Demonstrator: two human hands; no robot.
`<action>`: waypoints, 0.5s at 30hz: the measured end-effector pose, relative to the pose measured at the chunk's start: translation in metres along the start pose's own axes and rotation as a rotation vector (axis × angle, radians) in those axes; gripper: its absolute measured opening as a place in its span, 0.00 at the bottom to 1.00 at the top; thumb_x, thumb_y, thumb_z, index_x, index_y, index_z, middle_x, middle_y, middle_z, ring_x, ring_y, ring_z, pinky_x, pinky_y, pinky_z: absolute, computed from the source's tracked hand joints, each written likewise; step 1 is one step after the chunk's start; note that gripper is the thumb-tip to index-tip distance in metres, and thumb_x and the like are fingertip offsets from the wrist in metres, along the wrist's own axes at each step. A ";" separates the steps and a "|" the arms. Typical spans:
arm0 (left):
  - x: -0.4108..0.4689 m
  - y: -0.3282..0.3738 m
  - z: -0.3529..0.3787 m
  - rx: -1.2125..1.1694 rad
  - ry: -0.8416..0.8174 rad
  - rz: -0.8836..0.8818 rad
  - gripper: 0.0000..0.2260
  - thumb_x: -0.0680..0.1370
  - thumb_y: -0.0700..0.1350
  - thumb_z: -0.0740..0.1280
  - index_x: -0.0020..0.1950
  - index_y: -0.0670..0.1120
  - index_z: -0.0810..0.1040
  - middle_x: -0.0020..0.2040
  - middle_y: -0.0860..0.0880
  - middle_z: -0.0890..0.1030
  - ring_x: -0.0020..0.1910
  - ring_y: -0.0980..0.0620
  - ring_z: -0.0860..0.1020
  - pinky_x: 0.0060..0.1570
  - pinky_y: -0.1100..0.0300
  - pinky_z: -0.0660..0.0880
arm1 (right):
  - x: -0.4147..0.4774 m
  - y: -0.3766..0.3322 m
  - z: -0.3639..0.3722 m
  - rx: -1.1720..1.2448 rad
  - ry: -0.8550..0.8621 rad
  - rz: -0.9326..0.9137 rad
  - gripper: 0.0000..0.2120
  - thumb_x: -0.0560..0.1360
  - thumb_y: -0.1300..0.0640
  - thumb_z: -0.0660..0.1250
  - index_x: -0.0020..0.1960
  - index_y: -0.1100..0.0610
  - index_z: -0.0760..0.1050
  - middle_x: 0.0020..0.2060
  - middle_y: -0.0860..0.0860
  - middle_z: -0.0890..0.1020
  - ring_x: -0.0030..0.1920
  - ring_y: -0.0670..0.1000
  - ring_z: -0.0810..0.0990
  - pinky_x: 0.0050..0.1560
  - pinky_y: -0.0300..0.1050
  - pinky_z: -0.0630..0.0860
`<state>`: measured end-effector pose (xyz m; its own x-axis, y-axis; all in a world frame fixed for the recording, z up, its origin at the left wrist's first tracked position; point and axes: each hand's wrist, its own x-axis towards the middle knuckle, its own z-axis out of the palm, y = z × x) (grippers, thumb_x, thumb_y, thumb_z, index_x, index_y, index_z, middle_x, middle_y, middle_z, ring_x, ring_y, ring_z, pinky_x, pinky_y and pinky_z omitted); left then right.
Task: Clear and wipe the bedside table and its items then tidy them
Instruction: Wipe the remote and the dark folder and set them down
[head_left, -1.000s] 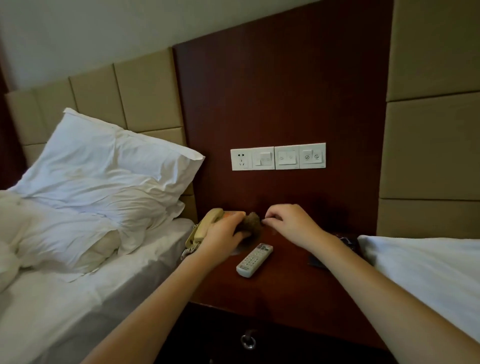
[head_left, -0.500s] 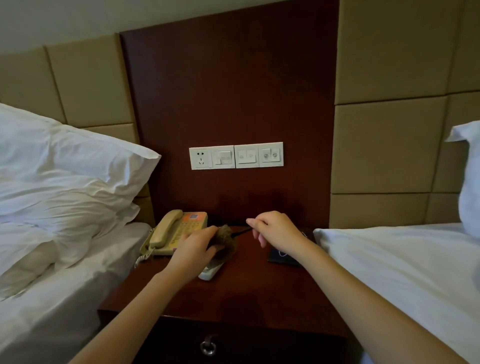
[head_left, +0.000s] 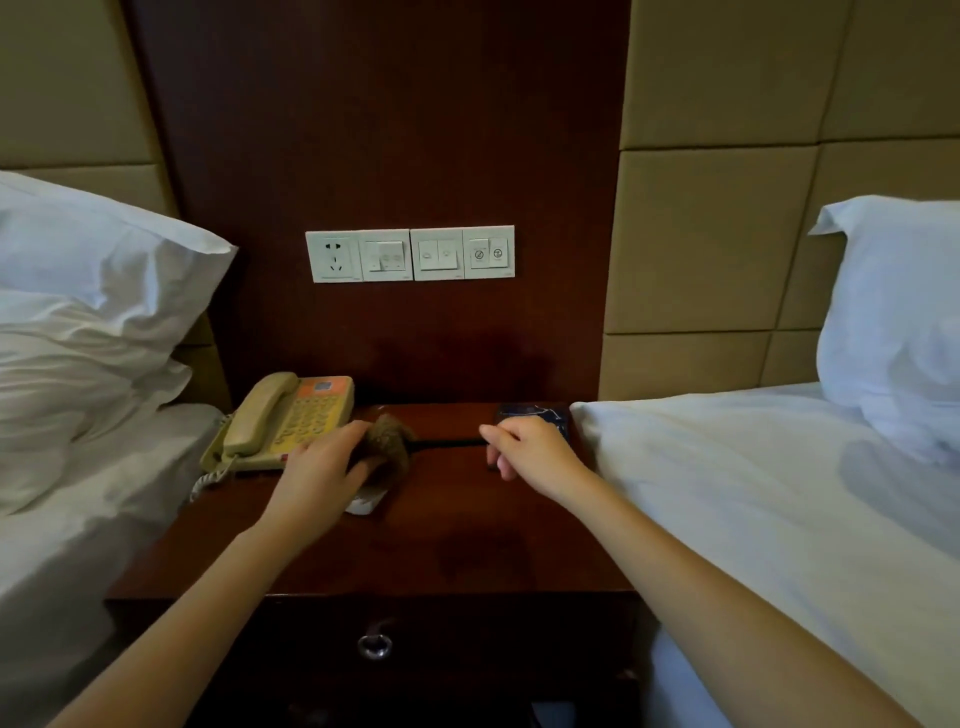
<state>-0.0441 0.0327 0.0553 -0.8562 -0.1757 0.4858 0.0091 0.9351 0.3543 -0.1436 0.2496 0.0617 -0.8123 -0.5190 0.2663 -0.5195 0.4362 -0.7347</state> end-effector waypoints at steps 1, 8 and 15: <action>0.000 -0.007 -0.002 -0.053 0.046 -0.037 0.10 0.78 0.41 0.64 0.58 0.46 0.74 0.48 0.50 0.77 0.52 0.47 0.76 0.51 0.54 0.72 | -0.002 0.009 0.000 0.001 0.022 0.028 0.19 0.81 0.51 0.57 0.35 0.55 0.74 0.26 0.48 0.76 0.31 0.46 0.76 0.42 0.39 0.70; 0.019 -0.014 -0.014 -0.584 0.420 -0.295 0.12 0.80 0.46 0.60 0.62 0.44 0.72 0.52 0.50 0.76 0.53 0.52 0.74 0.48 0.62 0.70 | -0.009 0.037 0.047 -0.542 0.145 0.018 0.15 0.81 0.47 0.56 0.42 0.53 0.74 0.35 0.49 0.80 0.37 0.51 0.79 0.41 0.45 0.73; 0.048 0.004 0.022 -1.019 0.300 -0.439 0.18 0.81 0.55 0.55 0.66 0.48 0.72 0.58 0.49 0.79 0.58 0.52 0.76 0.60 0.52 0.73 | -0.007 0.040 0.072 -0.673 -0.013 -0.151 0.13 0.80 0.46 0.57 0.46 0.54 0.71 0.40 0.51 0.78 0.45 0.55 0.77 0.52 0.51 0.68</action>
<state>-0.0965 0.0348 0.0620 -0.7327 -0.6190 0.2828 0.2710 0.1157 0.9556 -0.1394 0.2177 -0.0149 -0.7170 -0.6171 0.3242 -0.6818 0.7176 -0.1421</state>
